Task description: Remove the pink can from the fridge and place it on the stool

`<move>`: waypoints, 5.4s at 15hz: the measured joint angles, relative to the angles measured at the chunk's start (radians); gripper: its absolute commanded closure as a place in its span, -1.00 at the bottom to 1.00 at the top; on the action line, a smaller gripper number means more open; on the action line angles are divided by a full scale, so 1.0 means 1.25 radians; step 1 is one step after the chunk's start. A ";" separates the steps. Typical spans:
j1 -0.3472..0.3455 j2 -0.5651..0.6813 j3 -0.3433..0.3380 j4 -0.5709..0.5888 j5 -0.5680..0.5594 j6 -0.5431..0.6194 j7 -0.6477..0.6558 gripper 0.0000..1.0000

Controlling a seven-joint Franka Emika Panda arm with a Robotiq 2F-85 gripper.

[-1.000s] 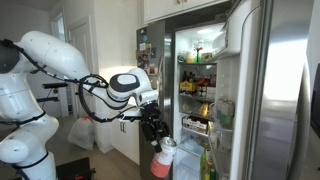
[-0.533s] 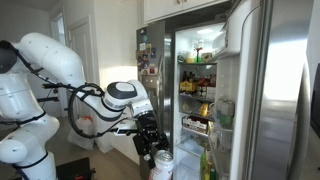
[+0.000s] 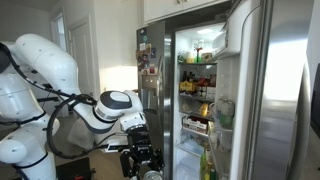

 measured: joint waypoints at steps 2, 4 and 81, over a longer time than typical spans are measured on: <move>-0.010 0.003 -0.029 -0.005 -0.029 0.000 0.013 0.05; -0.019 0.008 -0.056 -0.006 -0.040 0.003 0.014 -0.45; -0.271 0.952 -0.100 0.665 -0.105 0.363 0.346 0.05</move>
